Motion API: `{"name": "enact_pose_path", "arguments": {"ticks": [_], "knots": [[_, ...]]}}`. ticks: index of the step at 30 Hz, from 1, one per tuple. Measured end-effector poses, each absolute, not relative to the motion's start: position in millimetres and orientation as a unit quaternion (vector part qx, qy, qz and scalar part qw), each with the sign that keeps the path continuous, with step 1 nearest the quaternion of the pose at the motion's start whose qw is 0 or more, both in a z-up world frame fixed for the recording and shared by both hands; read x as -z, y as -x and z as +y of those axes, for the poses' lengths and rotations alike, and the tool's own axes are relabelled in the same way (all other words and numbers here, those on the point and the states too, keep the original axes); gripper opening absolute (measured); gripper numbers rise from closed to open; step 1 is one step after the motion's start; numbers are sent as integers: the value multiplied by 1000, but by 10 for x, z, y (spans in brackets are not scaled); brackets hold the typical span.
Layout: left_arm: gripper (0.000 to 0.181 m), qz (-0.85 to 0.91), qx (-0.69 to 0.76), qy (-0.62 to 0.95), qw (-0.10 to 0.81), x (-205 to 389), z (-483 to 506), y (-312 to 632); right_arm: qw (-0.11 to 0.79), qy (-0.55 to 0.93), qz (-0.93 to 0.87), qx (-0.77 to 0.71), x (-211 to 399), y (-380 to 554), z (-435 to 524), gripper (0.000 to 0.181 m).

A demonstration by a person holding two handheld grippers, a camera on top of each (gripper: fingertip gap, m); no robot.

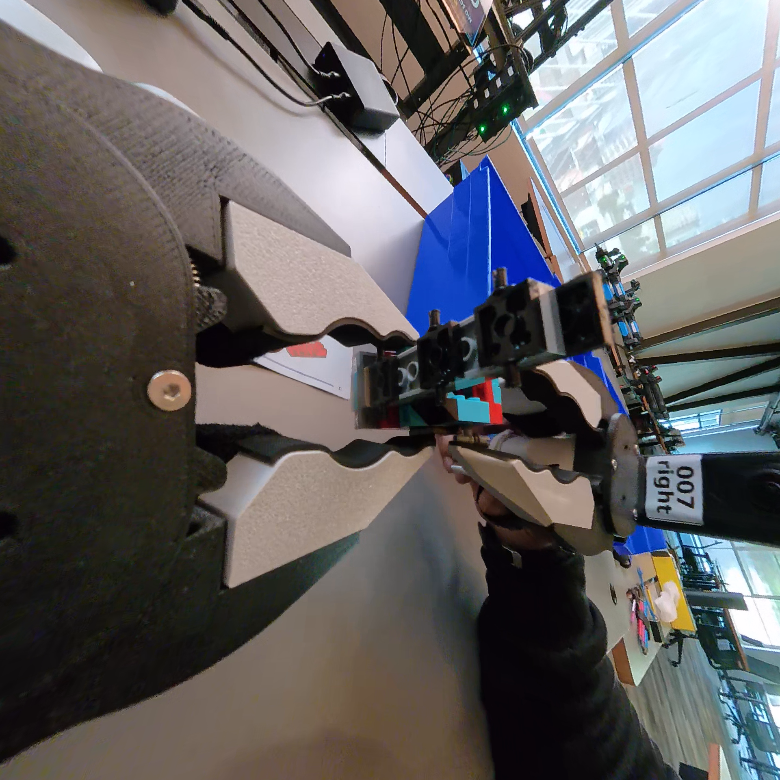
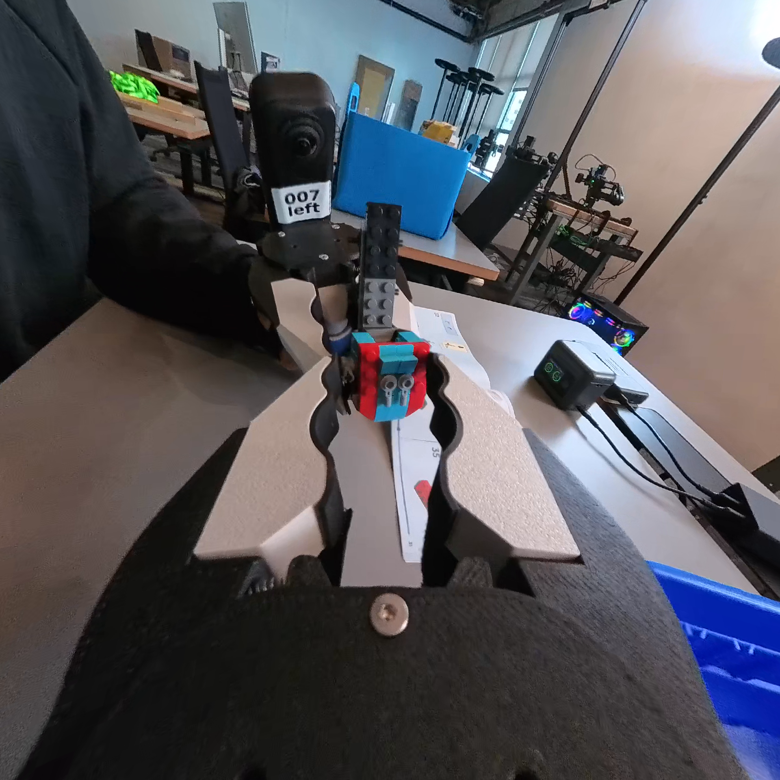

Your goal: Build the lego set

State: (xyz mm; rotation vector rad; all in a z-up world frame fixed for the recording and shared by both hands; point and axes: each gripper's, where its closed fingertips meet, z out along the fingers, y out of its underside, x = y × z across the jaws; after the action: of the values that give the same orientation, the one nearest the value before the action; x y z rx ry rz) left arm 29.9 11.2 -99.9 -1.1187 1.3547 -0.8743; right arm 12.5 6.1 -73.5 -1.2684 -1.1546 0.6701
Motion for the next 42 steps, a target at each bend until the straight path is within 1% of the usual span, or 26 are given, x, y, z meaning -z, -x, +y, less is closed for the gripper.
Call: {"name": "enact_pose_path", "arguments": {"ticks": [10, 16, 22, 24, 28, 34, 37, 42], "knots": [[41, 590, 332, 476, 562, 1076, 146, -314, 592, 558, -531, -237, 822, -155, 78, 42], [41, 587, 345, 474, 558, 1057, 123, -312, 590, 558, -513, -277, 785, -150, 60, 42], [40, 556, 399, 481, 548, 985, 117, -324, 605, 548, -489, -308, 718, -159, 60, 42], [40, 548, 406, 485, 548, 965, 132, -323, 619, 542, -479, -306, 690, -162, 68, 44], [41, 523, 418, 490, 559, 886, 194, -291, 626, 537, -473, -310, 638, -164, 50, 57], [41, 493, 468, 473, 561, 746, 177, -242, 626, 546, -443, -336, 608, -173, 96, 59], [40, 505, 471, 461, 557, 754, 109, -258, 616, 552, -433, -357, 617, -149, 96, 63], [41, 512, 477, 457, 549, 781, 42, -296, 612, 538, -420, -399, 582, -73, 28, 63]]}}
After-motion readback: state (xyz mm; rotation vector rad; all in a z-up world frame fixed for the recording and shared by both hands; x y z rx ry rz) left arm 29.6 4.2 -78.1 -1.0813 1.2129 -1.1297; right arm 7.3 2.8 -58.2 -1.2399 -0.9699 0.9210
